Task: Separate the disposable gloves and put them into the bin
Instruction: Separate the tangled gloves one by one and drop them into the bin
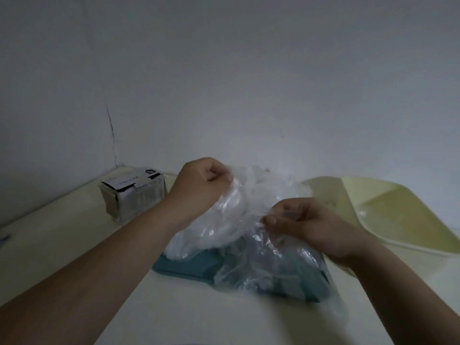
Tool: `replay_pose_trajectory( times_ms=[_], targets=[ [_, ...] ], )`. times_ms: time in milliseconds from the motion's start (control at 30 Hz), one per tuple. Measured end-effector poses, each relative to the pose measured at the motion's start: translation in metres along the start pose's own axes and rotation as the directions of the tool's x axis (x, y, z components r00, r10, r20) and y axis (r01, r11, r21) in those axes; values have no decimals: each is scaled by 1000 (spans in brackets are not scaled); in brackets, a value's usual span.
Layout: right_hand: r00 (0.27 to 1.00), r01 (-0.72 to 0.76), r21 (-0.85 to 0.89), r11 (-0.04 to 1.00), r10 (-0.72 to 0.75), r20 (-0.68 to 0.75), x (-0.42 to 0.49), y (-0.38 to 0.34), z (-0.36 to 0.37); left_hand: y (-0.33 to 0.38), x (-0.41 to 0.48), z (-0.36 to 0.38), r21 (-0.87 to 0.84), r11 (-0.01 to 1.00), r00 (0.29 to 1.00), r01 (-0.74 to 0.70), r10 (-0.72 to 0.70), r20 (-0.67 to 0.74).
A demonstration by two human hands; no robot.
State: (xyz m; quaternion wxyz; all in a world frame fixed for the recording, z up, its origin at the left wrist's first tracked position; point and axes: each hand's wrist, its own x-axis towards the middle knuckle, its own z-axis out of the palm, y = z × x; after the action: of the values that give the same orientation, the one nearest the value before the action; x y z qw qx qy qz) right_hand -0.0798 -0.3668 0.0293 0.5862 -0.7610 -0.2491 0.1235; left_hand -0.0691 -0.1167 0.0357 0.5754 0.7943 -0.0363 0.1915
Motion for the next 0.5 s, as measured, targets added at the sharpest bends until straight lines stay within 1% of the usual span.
replay_pose_trajectory(
  times_ms=[67,167,233,300,400,467,500],
  targets=[
    [998,55,-41,998,-56,-23,-3,-3,4,0,-1,10,4,999,994,35,-35,100],
    [988,146,-99,984,-150,-31,-8,-8,9,3,0,17,67,998,986,18,-29,162],
    [979,184,-170,968,-196,-52,-9,-12,13,11,3,18,57,998,978,32,-43,204],
    [968,196,-245,950,-228,-108,-6,-15,15,18,7,18,31,999,969,42,-48,243],
    [935,167,-391,905,-271,-227,9,-19,14,29,11,18,-27,999,947,26,-16,320],
    [927,170,-477,862,-304,-220,18,-23,13,31,11,19,-53,999,925,-11,30,379],
    [927,178,-479,860,-309,-211,22,-22,12,32,11,21,-55,998,923,-26,45,381]
  ],
)
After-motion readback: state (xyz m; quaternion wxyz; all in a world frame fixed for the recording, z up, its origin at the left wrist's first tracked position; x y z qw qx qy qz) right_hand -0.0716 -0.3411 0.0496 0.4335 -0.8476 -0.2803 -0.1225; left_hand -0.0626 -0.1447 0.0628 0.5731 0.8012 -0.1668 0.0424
